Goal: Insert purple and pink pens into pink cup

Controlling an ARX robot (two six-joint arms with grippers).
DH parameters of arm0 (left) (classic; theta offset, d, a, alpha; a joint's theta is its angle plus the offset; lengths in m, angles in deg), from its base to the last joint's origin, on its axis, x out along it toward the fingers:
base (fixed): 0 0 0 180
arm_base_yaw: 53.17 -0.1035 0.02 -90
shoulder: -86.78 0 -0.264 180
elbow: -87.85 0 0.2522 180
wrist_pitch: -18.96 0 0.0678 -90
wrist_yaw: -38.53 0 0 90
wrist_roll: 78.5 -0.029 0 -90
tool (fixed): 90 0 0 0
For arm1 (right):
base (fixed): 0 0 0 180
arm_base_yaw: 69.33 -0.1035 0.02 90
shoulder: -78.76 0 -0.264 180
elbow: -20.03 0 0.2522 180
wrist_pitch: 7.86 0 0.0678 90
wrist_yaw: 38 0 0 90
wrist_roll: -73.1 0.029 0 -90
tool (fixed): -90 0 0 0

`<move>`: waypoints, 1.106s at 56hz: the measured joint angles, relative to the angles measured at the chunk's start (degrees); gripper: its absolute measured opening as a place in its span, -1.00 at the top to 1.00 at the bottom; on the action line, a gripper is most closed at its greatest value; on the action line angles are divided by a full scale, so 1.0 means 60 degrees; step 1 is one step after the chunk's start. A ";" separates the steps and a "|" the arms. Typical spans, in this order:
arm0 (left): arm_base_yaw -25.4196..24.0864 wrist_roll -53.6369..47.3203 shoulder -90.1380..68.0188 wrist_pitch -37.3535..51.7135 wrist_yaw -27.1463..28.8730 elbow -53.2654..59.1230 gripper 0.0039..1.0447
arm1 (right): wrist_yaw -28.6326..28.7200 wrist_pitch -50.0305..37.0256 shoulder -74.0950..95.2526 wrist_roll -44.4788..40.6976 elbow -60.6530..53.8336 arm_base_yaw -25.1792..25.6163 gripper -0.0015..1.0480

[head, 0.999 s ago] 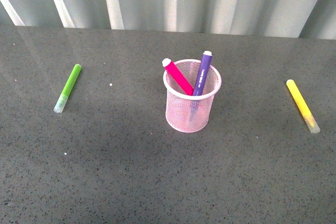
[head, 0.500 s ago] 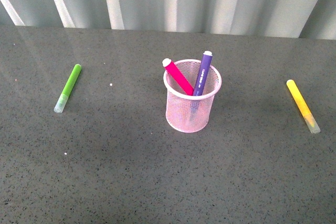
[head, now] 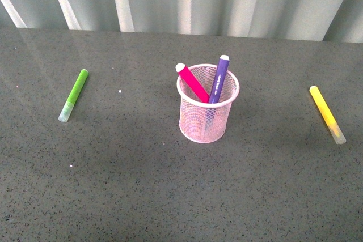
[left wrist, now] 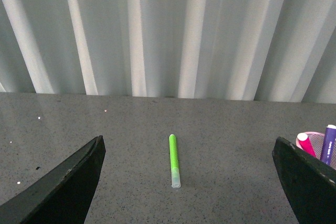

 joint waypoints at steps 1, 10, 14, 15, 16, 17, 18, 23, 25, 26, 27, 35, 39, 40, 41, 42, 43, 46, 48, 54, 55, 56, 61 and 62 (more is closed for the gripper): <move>0.0000 0.0004 0.0000 0.0000 0.0007 0.0000 -0.88 | -0.0029 0.0044 -0.0062 0.0004 -0.0015 0.0000 0.93; 0.0000 0.0000 0.0000 0.0000 0.0000 0.0000 -0.88 | -0.0036 0.0197 -0.0670 0.0004 -0.0302 0.0000 0.93; 0.0000 0.0004 0.0000 0.0000 0.0000 0.0000 -0.88 | -0.0033 0.0357 -0.0860 0.0004 -0.0302 0.0000 0.93; 0.0000 0.0000 0.0000 0.0000 0.0000 0.0000 -0.88 | -0.0033 0.0379 -0.0885 0.0004 -0.0302 0.0000 0.93; 0.0000 0.0000 0.0000 0.0000 0.0000 0.0000 -0.88 | -0.0033 0.0455 -0.0969 0.0004 -0.0302 0.0000 0.93; 0.0000 0.0000 0.0000 0.0000 0.0000 0.0000 -0.88 | -0.0033 0.0510 -0.1027 0.0004 -0.0302 0.0000 0.93; 0.0000 0.0000 0.0000 0.0000 0.0000 0.0000 -0.88 | -0.0033 0.0590 -0.1111 0.0004 -0.0302 0.0000 0.93; 0.0000 0.0000 0.0000 0.0000 0.0000 0.0000 -0.88 | -0.0033 0.0892 -0.1406 0.0004 -0.0302 0.0000 0.93; 0.0000 0.0000 0.0000 0.0000 0.0000 0.0000 -0.88 | -0.0033 0.1002 -0.1515 0.0004 -0.0302 0.0000 0.93; 0.0000 0.0000 0.0000 0.0000 0.0000 0.0000 -0.88 | -0.0033 0.1042 -0.1555 0.0004 -0.0302 0.0000 0.93; 0.0000 0.0004 0.0000 0.0000 0.0000 0.0000 -0.88 | -0.0033 0.1086 -0.1599 0.0004 -0.0302 0.0000 0.93; 0.0000 0.0000 0.0000 0.0000 0.0000 0.0000 -0.88 | -0.0044 0.2769 -0.3078 0.0007 -0.0299 -0.0004 0.93; 0.0000 0.0000 0.0004 0.0000 0.0000 0.0000 -0.88 | -0.0036 0.2779 -0.3264 0.0007 -0.0295 -0.0004 0.93; 0.0000 0.0000 0.0011 0.0000 -0.0004 0.0000 -0.88 | -0.0036 0.2794 -0.3264 0.0007 -0.0295 -0.0004 0.93; 0.0000 0.0000 0.0015 0.0000 0.0000 0.0000 -0.88 | -0.0036 0.2801 -0.3264 0.0007 -0.0295 -0.0004 0.93; 0.0000 0.0000 0.0015 0.0000 0.0000 0.0000 -0.88 | -0.0036 0.2809 -0.3264 0.0007 -0.0295 -0.0004 0.93; 0.0000 0.0000 0.0011 0.0000 0.0000 0.0000 -0.88 | -0.0036 0.2812 -0.3264 0.0007 -0.0295 -0.0004 0.93; 0.0000 0.0000 0.0004 0.0000 0.0000 0.0000 -0.88 | -0.0036 0.2812 -0.3264 0.0007 -0.0295 -0.0004 0.93; 0.0000 0.0000 0.0004 0.0000 0.0000 0.0000 -0.88 | -0.0036 0.2812 -0.3264 0.0007 -0.0295 -0.0004 0.93; 0.0000 0.0004 0.0007 0.0000 0.0000 0.0000 -0.88 | -0.0036 0.2812 -0.3264 0.0007 -0.0295 -0.0004 0.93; 0.0000 0.0000 0.0007 0.0000 0.0000 0.0000 -0.88 | -0.0036 0.2812 -0.3264 0.0004 -0.0295 -0.0004 0.93; 0.0000 0.0000 0.0007 0.0000 0.0000 0.0000 -0.88 | -0.0036 0.2812 -0.3264 0.0000 -0.0295 -0.0004 0.89; 0.0000 0.0004 0.0007 0.0000 0.0000 0.0000 -0.88 | -0.0036 0.2812 -0.3264 0.0007 -0.0295 -0.0004 0.63; 0.0000 0.0000 0.0007 0.0000 0.0000 0.0000 -0.88 | -0.0036 0.2812 -0.3264 0.0004 -0.0295 -0.0004 0.56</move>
